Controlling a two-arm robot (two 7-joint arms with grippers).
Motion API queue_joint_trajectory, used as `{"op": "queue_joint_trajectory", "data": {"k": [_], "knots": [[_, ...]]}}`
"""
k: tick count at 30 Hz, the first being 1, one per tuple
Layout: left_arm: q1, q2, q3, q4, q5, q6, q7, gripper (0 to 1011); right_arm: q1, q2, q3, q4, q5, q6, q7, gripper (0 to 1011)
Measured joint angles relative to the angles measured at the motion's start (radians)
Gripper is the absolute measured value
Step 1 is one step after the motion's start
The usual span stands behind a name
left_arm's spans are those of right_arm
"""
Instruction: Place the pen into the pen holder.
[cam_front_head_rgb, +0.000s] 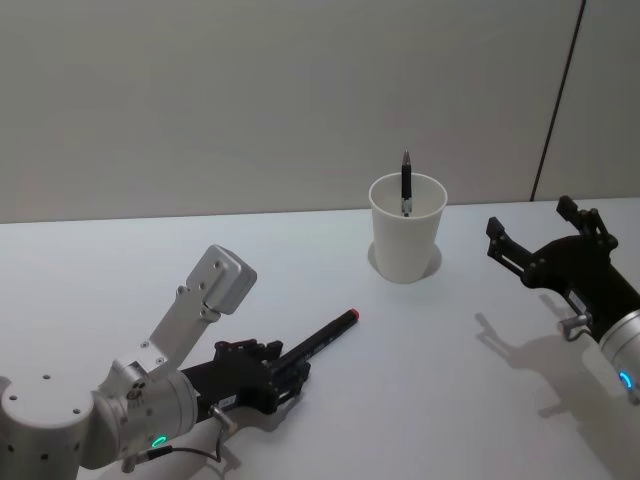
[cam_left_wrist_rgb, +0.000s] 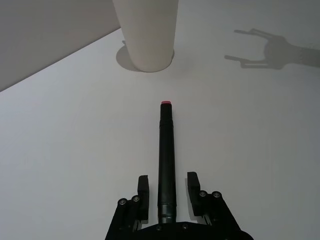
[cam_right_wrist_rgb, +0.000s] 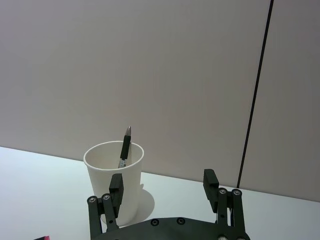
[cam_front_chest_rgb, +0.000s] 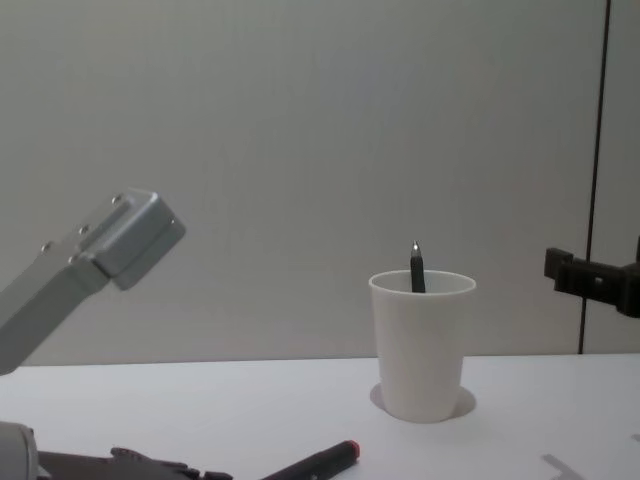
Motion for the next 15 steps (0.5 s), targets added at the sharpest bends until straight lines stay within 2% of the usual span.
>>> {"op": "queue_joint_trajectory", "data": {"k": [2, 5, 8, 9, 15], "knots": [[0.0, 0.0, 0.0, 0.0, 0.0, 0.0, 0.0, 475, 0.0, 0.0, 0.0, 0.0, 0.0, 0.0, 0.0, 1002], [0.0, 0.0, 0.0, 0.001, -0.001, 0.001, -0.001, 330, 0.0, 0.0, 0.0, 0.0, 0.0, 0.0, 0.0, 1002], [0.0, 0.0, 0.0, 0.001, -0.001, 0.001, -0.001, 276, 0.0, 0.0, 0.0, 0.0, 0.0, 0.0, 0.0, 1002], [0.0, 0.0, 0.0, 0.001, -0.001, 0.001, -0.001, 209, 0.0, 0.0, 0.0, 0.0, 0.0, 0.0, 0.0, 1002], [0.0, 0.0, 0.0, 0.001, -0.001, 0.001, -0.001, 186, 0.0, 0.0, 0.0, 0.0, 0.0, 0.0, 0.0, 1002]]}}
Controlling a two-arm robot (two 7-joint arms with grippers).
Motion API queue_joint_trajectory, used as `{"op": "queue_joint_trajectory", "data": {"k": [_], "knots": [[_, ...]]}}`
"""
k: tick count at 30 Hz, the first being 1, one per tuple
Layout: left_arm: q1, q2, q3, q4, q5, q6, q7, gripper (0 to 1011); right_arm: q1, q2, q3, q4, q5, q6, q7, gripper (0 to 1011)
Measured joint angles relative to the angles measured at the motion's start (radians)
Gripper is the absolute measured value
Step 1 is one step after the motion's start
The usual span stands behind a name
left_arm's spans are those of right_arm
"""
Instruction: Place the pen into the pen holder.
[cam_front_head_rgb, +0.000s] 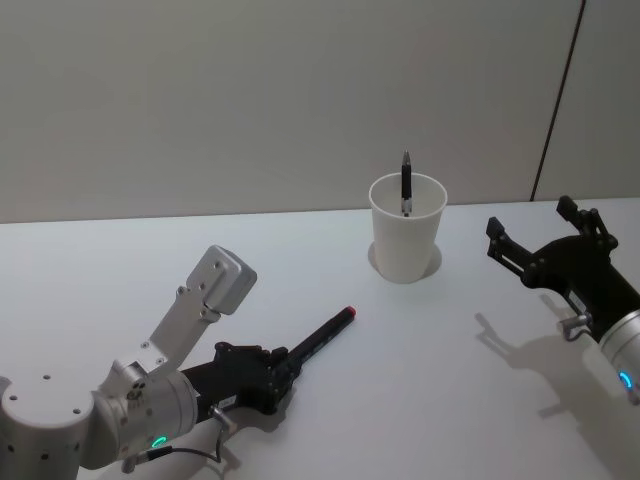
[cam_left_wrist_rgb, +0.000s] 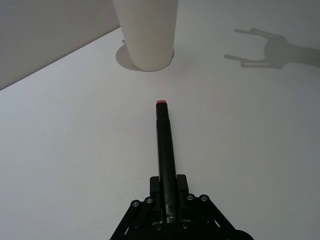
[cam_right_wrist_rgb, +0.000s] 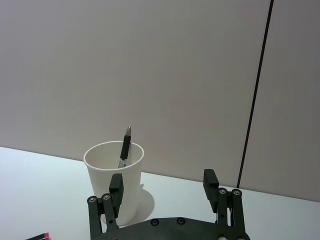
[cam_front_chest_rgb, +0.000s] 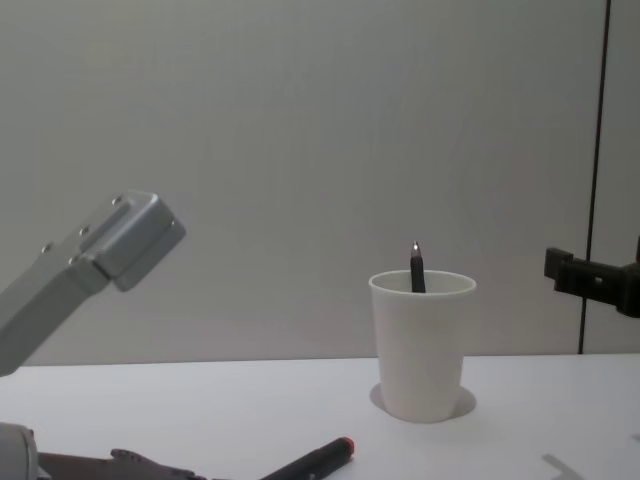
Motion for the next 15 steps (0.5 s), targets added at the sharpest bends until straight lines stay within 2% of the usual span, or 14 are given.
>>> {"op": "queue_joint_trajectory", "data": {"k": [6, 15], "knots": [[0.001, 0.0, 0.0, 0.001, -0.002, -0.009, 0.0, 187, 0.0, 0.0, 0.0, 0.0, 0.0, 0.0, 0.0, 1002], [0.011, 0.001, -0.006, -0.003, -0.021, -0.076, 0.022, 187, 0.0, 0.0, 0.0, 0.0, 0.0, 0.0, 0.0, 1001]]}}
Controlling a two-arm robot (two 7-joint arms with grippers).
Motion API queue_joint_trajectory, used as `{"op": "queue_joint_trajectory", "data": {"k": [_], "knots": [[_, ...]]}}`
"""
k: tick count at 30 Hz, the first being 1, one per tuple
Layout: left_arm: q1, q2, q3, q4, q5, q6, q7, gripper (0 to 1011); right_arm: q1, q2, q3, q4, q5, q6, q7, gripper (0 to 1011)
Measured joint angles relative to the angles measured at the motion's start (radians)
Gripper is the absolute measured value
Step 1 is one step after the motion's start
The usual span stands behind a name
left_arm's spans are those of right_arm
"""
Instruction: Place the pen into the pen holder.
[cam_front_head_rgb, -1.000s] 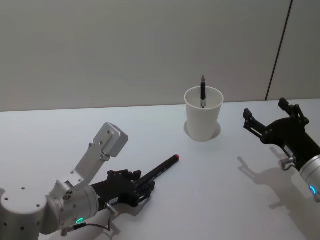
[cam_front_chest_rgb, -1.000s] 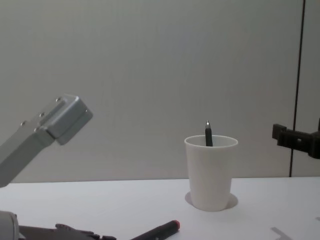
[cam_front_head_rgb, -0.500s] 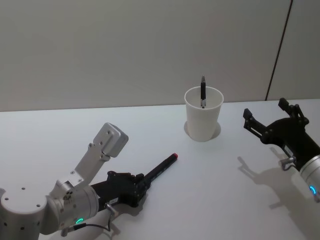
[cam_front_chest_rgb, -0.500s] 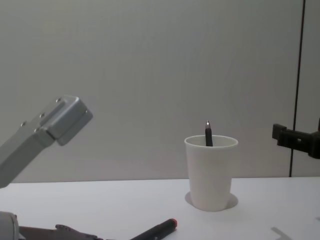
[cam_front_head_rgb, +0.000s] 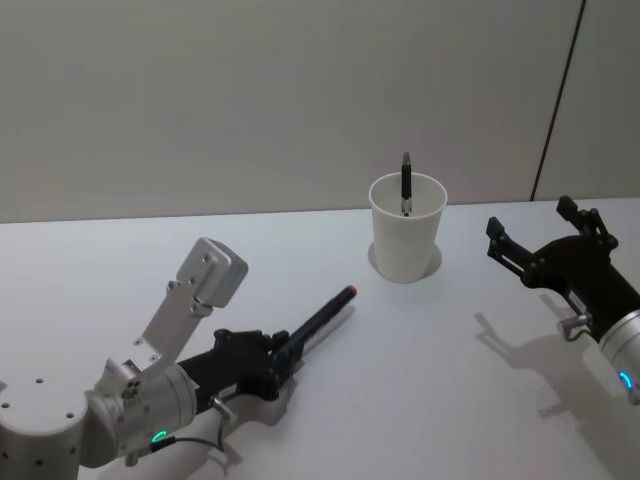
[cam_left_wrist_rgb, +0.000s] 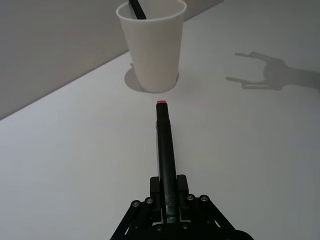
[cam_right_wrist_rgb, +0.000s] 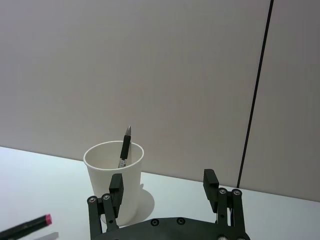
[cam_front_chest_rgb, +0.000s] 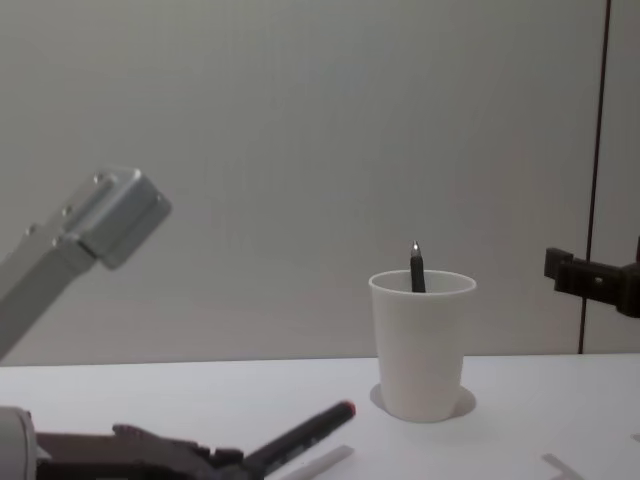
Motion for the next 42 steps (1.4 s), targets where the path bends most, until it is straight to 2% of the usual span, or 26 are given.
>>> {"op": "queue_joint_trajectory", "data": {"k": [10, 18, 29, 42], "knots": [[-0.001, 0.002, -0.018, -0.024, -0.016, -0.103, 0.038, 187, 0.0, 0.0, 0.0, 0.0, 0.0, 0.0, 0.0, 1002], [-0.024, -0.015, -0.025, -0.031, -0.015, -0.155, 0.039, 187, 0.0, 0.0, 0.0, 0.0, 0.0, 0.0, 0.0, 1002], [-0.065, -0.051, -0.022, -0.018, 0.008, -0.191, -0.007, 187, 0.0, 0.0, 0.0, 0.0, 0.0, 0.0, 0.0, 1002], [-0.126, -0.112, -0.002, 0.023, 0.037, -0.212, -0.092, 187, 0.0, 0.0, 0.0, 0.0, 0.0, 0.0, 0.0, 1002]]}}
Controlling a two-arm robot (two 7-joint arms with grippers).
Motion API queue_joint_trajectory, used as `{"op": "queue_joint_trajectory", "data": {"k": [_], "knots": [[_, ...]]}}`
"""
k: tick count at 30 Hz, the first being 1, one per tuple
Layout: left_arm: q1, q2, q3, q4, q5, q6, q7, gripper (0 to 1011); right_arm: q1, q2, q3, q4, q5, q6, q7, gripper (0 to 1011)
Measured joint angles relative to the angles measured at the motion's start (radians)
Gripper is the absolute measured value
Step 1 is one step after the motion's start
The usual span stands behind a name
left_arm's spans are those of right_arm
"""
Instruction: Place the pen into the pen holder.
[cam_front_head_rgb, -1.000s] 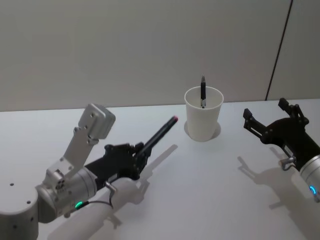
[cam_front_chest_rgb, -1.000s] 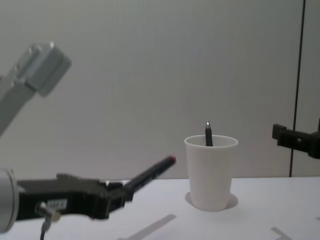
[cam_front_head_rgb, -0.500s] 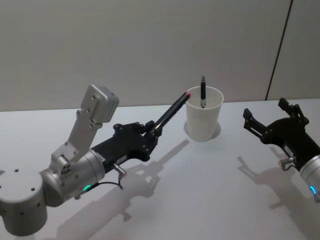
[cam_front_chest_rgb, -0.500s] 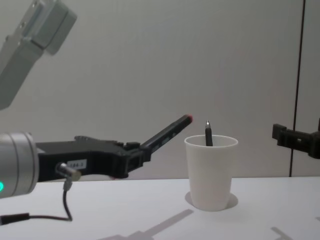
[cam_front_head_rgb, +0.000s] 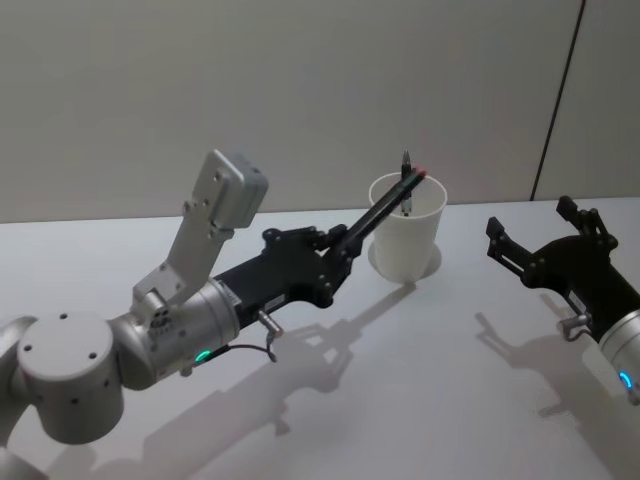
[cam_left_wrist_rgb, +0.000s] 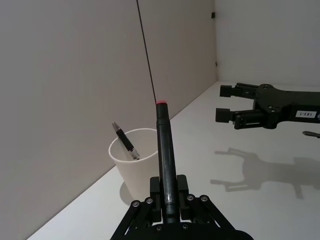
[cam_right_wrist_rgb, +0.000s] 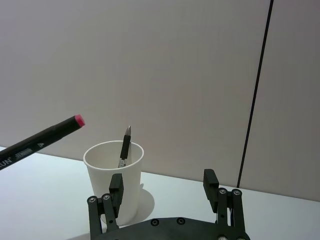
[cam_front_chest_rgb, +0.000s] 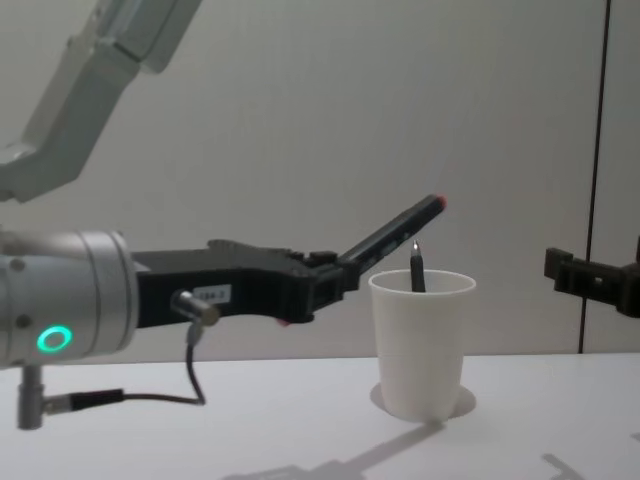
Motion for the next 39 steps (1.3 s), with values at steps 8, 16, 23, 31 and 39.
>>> {"op": "queue_joint_trajectory", "data": {"k": [8, 16, 23, 31, 39], "knots": [[-0.032, -0.034, 0.01, 0.027, -0.001, -0.004, -0.044, 187, 0.0, 0.0, 0.0, 0.0, 0.0, 0.0, 0.0, 1002], [-0.061, -0.062, 0.019, 0.051, -0.018, 0.001, -0.098, 187, 0.0, 0.0, 0.0, 0.0, 0.0, 0.0, 0.0, 1002], [-0.083, -0.082, 0.027, 0.072, -0.036, 0.011, -0.138, 187, 0.0, 0.0, 0.0, 0.0, 0.0, 0.0, 0.0, 1002], [-0.099, -0.102, 0.034, 0.091, -0.055, 0.013, -0.16, 187, 0.0, 0.0, 0.0, 0.0, 0.0, 0.0, 0.0, 1001], [-0.115, -0.121, 0.04, 0.111, -0.066, 0.001, -0.164, 187, 0.0, 0.0, 0.0, 0.0, 0.0, 0.0, 0.0, 1002]]}}
